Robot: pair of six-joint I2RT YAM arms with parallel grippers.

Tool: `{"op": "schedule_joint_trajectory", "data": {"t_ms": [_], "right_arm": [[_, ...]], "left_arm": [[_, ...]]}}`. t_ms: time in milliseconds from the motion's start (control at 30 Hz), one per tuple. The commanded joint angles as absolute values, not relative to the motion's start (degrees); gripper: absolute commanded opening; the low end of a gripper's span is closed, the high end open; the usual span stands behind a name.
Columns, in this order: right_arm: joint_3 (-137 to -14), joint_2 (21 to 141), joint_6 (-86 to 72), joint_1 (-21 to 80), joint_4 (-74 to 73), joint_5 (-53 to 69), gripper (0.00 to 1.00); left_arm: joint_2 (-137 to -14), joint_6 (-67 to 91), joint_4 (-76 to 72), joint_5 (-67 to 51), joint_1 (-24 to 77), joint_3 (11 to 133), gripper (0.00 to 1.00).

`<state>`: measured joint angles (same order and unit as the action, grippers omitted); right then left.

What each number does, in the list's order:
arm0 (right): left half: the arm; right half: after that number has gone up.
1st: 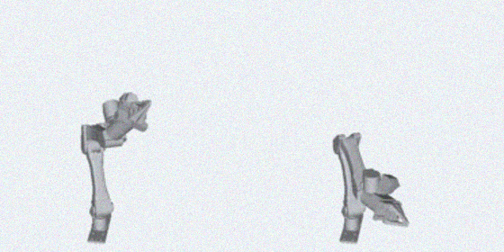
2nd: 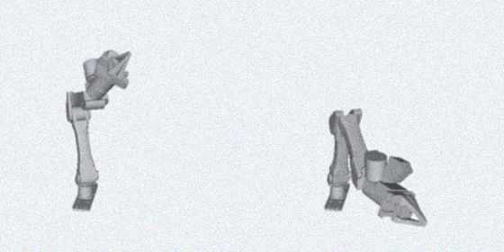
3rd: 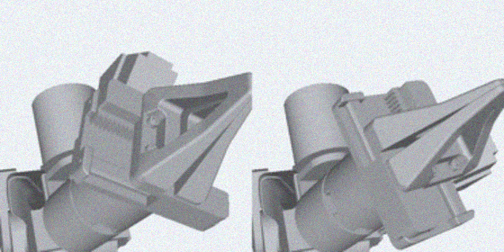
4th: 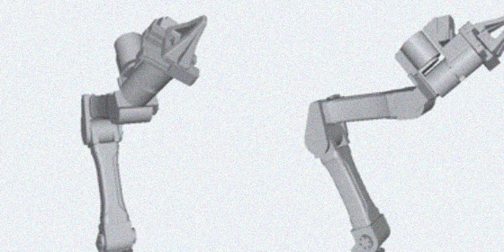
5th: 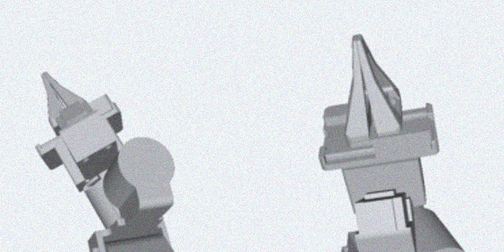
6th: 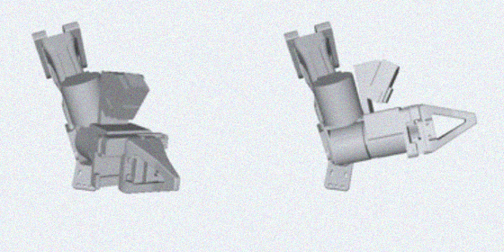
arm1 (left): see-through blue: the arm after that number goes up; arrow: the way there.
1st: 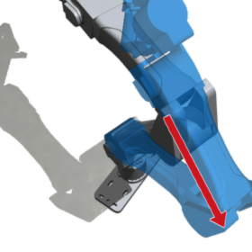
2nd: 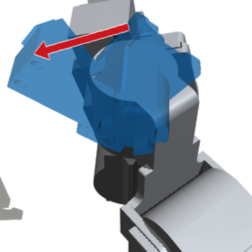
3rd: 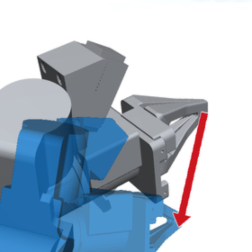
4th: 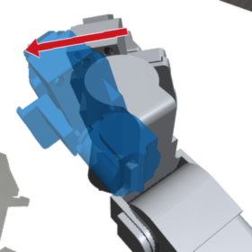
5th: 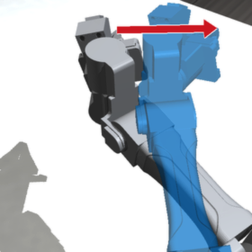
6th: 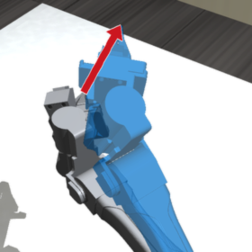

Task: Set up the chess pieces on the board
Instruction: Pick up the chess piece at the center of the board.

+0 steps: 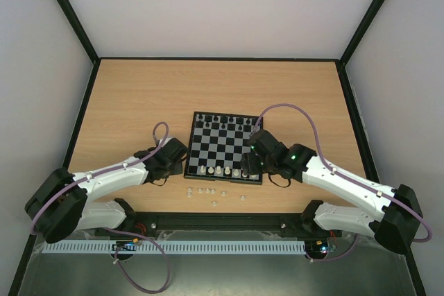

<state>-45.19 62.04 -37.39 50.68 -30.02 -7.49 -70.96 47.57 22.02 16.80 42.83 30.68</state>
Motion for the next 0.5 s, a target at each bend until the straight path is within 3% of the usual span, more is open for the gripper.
{"op": "schedule_joint_trajectory", "data": {"t_ms": [0, 467], "right_arm": [[-44.38, 61.87, -36.56, 50.49, -30.67, -7.03, 0.69], [-44.47, 62.05, -36.58, 50.48, -30.85, -7.29, 0.69]], "left_arm": [[-69.50, 47.33, 23.15, 17.91, 42.54, 31.24, 0.11], [-63.49, 47.76, 31.23, 16.70, 47.19, 36.84, 0.10]]}}
